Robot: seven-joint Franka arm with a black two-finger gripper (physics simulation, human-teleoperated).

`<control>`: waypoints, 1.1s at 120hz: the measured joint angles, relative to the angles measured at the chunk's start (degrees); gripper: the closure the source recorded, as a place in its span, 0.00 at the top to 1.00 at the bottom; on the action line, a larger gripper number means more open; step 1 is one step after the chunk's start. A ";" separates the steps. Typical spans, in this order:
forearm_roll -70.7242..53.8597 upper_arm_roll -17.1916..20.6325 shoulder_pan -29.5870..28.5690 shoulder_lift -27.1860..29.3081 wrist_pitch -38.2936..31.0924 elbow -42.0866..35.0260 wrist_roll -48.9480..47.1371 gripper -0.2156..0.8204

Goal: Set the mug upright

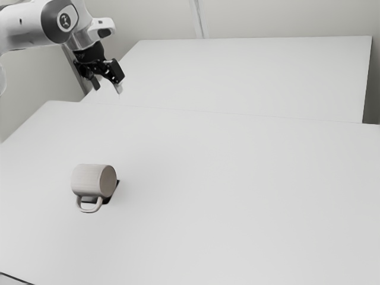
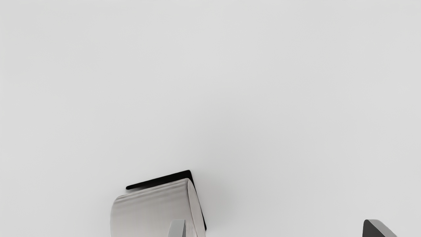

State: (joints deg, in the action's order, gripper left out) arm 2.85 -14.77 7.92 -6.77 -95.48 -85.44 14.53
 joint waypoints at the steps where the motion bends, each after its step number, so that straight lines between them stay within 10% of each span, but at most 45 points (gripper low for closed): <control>1: 0.00 -0.01 -0.05 -0.10 0.16 0.17 0.15 0.77; 68: 22.30 -1.73 -23.45 -8.91 14.26 -2.34 9.59 0.77; 132: 31.11 -4.22 -28.61 -12.03 11.46 -13.73 26.16 0.77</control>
State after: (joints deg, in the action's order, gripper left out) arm 33.96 -18.99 -20.70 -18.80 -84.01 -99.17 40.69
